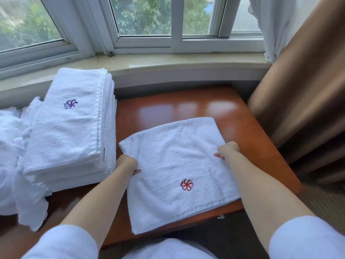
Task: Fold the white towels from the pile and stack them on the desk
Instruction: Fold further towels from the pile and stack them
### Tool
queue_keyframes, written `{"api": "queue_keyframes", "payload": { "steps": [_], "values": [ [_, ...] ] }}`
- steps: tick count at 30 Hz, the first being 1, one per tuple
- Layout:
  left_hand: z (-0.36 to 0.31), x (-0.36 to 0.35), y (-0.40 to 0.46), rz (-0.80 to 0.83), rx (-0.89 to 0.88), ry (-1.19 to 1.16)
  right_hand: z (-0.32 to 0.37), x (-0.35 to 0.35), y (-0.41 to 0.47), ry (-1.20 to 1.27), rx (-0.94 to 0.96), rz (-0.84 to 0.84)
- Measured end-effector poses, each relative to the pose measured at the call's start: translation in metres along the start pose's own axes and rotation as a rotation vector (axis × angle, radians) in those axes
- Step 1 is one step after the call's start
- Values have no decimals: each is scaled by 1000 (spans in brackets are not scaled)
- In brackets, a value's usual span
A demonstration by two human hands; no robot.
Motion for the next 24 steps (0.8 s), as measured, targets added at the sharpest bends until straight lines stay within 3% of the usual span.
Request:
{"api": "queue_keyframes", "payload": {
  "steps": [2,5,10,17,20,24],
  "values": [
    [-1,8,-8,-68,13,-156,5,7,-9,187,30,-31],
    [-11,24,-27,-185,-149,-197,14,31,-28,412,131,-122],
    [-16,56,-72,-375,-381,-338,14,77,-59,542,218,-282],
    [25,88,-126,-406,-328,-488,-8,126,-111,755,232,-460],
    [38,87,-143,-306,-296,-581,-20,138,-129,838,251,-491],
    [54,81,-160,102,-105,-696,-30,149,-140,913,238,-552]
  ]
}}
Point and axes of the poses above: each hand's wrist, its own y-axis towards the middle knuckle, its own x-axis out of the back of the hand, z = x × y, the point moved 5 cm from there along y, towards the middle knuckle, and after that the axes turned 6 degrees about y, right-handed, at the moved point
